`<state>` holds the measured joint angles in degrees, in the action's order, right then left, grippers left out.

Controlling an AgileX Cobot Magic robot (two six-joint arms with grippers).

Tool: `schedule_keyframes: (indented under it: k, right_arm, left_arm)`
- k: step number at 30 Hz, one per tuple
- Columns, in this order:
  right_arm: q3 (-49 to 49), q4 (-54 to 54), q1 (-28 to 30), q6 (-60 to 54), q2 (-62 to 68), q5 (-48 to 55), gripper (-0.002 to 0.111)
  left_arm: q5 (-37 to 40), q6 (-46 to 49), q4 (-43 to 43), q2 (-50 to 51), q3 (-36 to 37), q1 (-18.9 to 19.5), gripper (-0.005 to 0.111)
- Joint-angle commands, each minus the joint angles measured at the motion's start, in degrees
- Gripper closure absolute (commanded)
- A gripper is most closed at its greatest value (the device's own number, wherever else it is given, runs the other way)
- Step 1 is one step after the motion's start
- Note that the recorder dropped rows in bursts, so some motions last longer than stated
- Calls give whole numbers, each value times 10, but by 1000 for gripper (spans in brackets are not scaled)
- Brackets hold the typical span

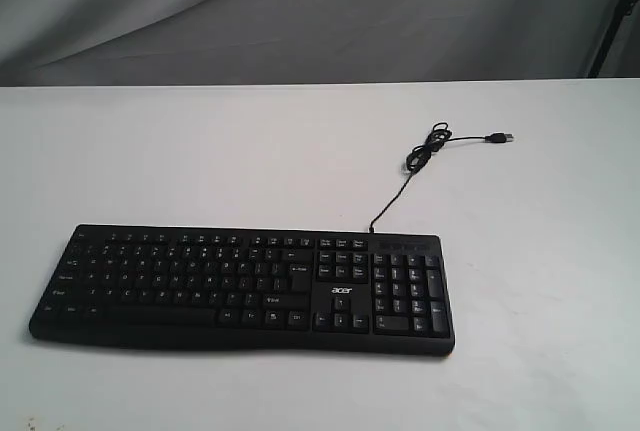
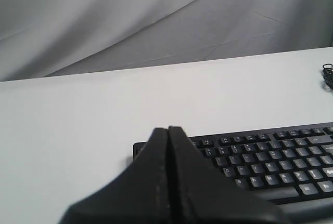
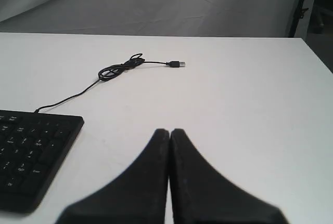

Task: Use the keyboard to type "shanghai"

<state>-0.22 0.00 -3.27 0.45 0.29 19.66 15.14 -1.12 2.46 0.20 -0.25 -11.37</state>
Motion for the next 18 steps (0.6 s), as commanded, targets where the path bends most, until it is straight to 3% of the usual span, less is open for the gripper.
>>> schedule_keyframes:
  k: [1,5,7,13,18]
  right_arm:
    - [2,-4,-1,-1,-3,0,108]
    - [2,-6,-1,-5,-3,-2,108]
    - [2,-59,-1,-33,-3,-52,108]
    - [2,-78,-1,-27,-3,-526,108]
    - [2,-74,-1,-27,-3,-794,108]
  left_arm:
    - [-3,-2,0,-2,2,-2,107]
    - [-3,-2,0,-2,2,-2,107]
    - [-3,-2,0,-2,2,-2,107]
    - [-3,-2,0,-2,2,-2,107]
    - [-3,-2,0,-2,2,-2,107]
